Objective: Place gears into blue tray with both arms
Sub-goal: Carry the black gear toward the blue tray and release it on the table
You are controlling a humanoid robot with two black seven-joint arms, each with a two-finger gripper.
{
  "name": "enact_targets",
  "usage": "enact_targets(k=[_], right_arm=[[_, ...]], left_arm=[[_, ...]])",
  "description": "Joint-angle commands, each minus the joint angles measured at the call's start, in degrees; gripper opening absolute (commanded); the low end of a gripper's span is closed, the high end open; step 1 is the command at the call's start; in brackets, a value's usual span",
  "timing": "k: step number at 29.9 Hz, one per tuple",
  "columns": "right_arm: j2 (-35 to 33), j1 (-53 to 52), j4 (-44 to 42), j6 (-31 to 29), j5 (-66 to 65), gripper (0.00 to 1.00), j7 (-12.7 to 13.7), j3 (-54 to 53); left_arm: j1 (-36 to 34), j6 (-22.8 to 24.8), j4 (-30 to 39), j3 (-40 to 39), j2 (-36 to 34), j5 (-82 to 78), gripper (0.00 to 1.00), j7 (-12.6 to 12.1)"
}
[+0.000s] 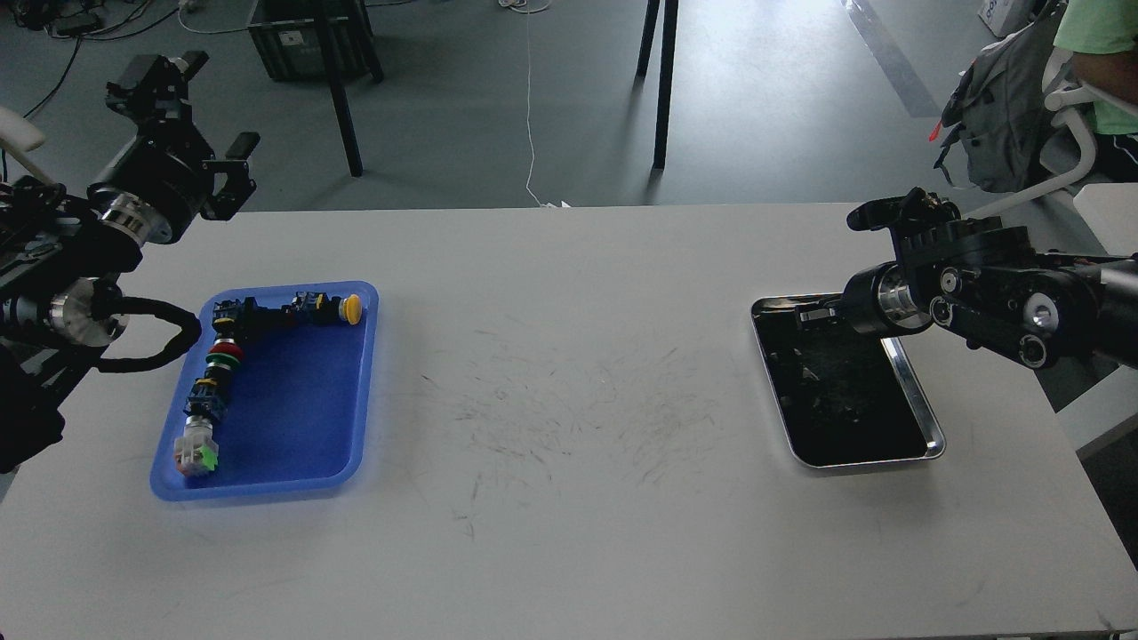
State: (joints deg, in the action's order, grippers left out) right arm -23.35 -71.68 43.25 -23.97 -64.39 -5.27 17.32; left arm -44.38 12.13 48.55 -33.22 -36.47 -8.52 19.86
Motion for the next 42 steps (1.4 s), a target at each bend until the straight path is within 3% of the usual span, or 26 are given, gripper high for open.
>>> enact_targets(k=[1, 11, 17, 22, 42], right_arm=[[2.3, -0.5, 0.2, 2.5, 0.0, 0.01, 0.0, -4.0], [13.3, -1.7, -0.1, 14.7, 0.1, 0.01, -3.6, -9.7], [18.9, -0.5, 0.2, 20.8, 0.1, 0.01, -7.8, -9.8], [23.3, 1.8, 0.4, 22.3, 0.0, 0.01, -10.9, -9.8], [23.3, 10.9, 1.3, 25.1, -12.8, 0.01, -20.5, -8.0]], left_arm=[[0.0, -0.1, 0.3, 0.0, -0.4, 0.0, 0.99, 0.0], [0.0, 0.1, 0.7, 0.0, -3.7, 0.2, 0.99, 0.0], [0.0, 0.3, 0.8, 0.0, -4.9, 0.3, 0.99, 0.0], [0.0, 0.3, 0.8, 0.0, -5.3, 0.3, 0.99, 0.0], [0.3, 0.4, 0.8, -0.1, -6.6, 0.3, 0.99, 0.1]])
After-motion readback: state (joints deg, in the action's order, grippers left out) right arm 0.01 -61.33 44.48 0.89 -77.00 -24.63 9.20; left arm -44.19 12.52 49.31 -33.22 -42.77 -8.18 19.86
